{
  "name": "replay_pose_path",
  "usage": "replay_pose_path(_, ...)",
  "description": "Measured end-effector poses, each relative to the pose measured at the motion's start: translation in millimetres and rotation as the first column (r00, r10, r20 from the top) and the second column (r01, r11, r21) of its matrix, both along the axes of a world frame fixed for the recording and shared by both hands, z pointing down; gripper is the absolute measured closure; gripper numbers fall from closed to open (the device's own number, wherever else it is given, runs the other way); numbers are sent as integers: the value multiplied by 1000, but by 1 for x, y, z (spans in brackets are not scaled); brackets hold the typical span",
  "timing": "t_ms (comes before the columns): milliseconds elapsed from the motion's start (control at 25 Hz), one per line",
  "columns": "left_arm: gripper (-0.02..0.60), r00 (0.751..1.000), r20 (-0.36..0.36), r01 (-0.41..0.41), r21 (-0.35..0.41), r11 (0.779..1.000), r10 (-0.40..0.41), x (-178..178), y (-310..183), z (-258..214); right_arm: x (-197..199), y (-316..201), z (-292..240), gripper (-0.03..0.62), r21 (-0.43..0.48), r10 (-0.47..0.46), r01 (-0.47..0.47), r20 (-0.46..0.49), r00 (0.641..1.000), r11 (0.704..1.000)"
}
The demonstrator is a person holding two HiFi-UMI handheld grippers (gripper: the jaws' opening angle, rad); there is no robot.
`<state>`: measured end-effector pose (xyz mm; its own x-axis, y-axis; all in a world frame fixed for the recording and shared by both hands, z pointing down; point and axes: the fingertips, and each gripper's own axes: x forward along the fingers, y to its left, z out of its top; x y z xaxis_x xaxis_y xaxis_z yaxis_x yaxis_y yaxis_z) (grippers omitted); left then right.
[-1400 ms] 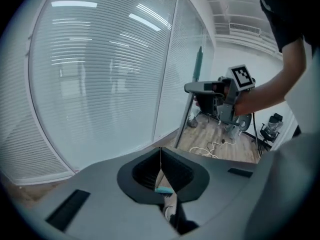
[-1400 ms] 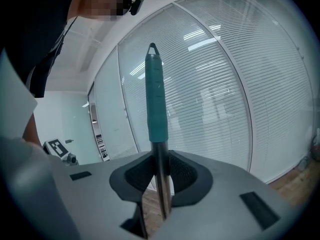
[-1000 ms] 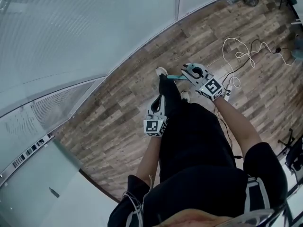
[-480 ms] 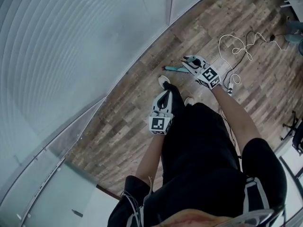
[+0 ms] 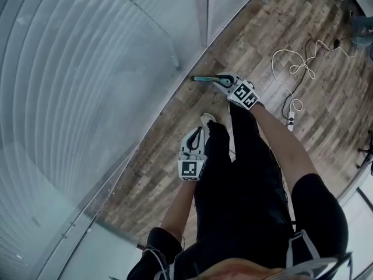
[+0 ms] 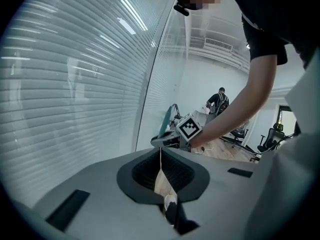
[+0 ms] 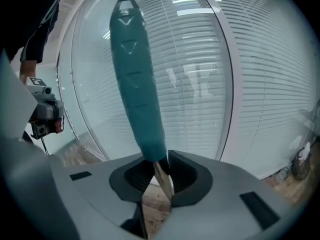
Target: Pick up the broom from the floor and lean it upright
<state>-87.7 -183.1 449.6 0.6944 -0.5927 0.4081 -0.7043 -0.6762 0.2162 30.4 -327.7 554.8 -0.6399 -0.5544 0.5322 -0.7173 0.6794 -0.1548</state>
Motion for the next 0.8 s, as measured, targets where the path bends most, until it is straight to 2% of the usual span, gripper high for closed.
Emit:
replay_pose_path(160, 561, 1000, -24, -15, 5, 1000, 15, 8, -19, 3, -7, -32, 24, 513, 12, -46, 46, 4, 999, 999)
replay_pose_path(280, 561, 998, -47, -35, 11, 999, 35, 21, -36, -3, -8, -67, 27, 513, 40, -35, 34, 11, 999, 999)
replay_pose_path(400, 561, 994, 0, -111, 55, 992, 112, 34, -37, 5, -3, -93, 30, 513, 59, 7, -8, 29, 1000, 998)
replay_pose_path(520, 561, 971, 78, -238, 177, 955, 228, 57, -47, 0, 1, -118, 36, 513, 82, 62, -63, 14, 998, 995)
replay_pose_path(680, 561, 960, 62, -280, 231, 932, 273, 74, -51, -11, 3, -130, 43, 511, 93, 141, -143, 32, 989, 985)
replay_pose_path(800, 561, 948, 116, -316, 298, 901, 295, 82, -55, -15, 1, -142, 46, 511, 90, 151, -155, 52, 987, 984)
